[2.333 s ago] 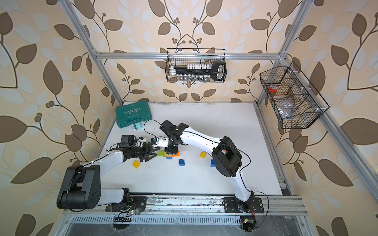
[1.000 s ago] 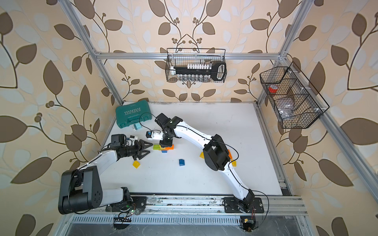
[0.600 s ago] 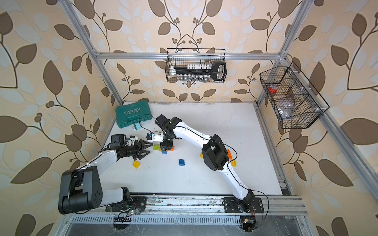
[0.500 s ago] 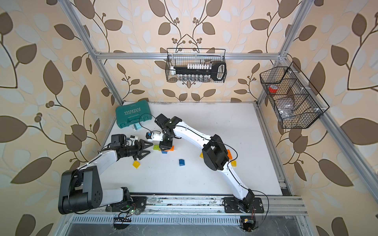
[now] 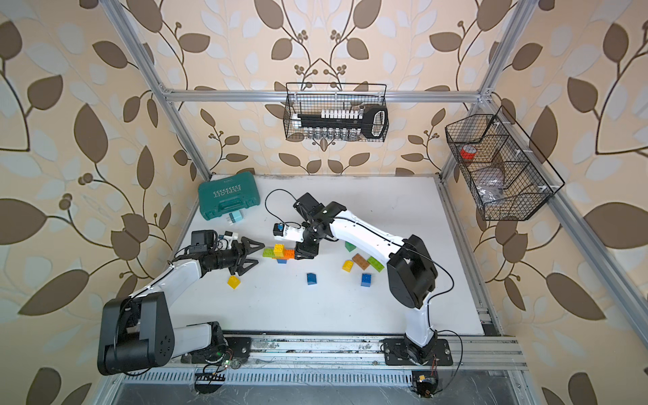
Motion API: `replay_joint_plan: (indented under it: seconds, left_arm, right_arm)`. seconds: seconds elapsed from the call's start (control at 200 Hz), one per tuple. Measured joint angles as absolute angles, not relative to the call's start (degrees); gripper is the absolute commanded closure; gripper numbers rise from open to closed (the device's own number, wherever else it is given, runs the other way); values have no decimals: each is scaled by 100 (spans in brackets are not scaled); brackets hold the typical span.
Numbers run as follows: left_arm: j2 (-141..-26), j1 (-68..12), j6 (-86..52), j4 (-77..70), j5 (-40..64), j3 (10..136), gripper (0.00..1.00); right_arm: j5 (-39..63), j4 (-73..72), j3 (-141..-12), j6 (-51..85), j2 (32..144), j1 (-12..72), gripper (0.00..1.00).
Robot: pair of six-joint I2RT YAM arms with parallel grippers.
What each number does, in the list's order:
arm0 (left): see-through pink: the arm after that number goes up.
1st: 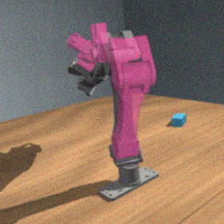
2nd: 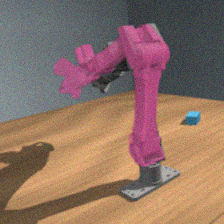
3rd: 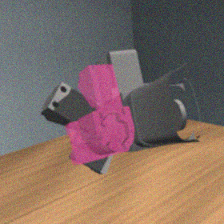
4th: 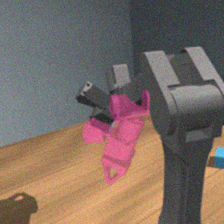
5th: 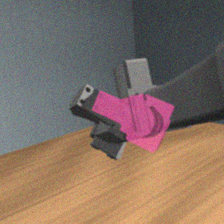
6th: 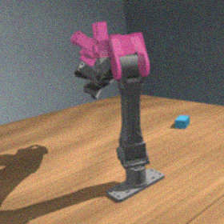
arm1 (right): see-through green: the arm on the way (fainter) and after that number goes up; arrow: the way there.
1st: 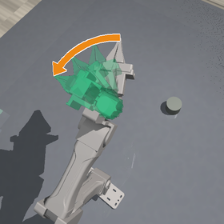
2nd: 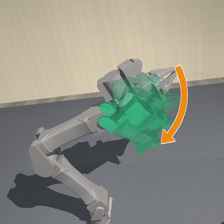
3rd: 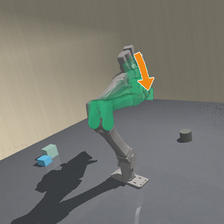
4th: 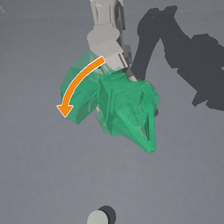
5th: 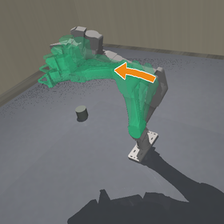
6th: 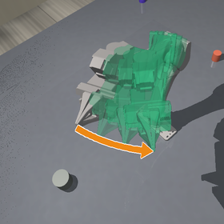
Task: Assemble a fork with lego
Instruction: Assemble the lego brick with the lego brick, then pick up the lego brick from the center of the board.
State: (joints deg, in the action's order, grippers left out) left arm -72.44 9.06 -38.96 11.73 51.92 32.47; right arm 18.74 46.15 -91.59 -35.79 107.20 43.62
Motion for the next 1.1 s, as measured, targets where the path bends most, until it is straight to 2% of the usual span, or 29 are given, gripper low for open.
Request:
replay_joint_plan:
  seconds: [0.1, 0.31, 0.72, 1.105]
  left_arm:
    - [-7242, 711, -3933, 1135, 5181, 3199, 17]
    - [-7242, 666, -3940, 1135, 5135, 3089, 16]
    - [-7240, 628, -3955, 1135, 5050, 3063, 16]
    - [-7242, 628, -4021, 1066, 5050, 3063, 17]
  right_arm:
    - [1905, 4480, -8418, -3634, 10276, 4311, 38]
    - [1859, 4171, -7697, -3634, 10263, 4362, 36]
    - [1699, 3669, -7422, -3667, 10689, 4724, 37]
    - [1347, 3356, -7264, -3662, 10969, 4735, 46]
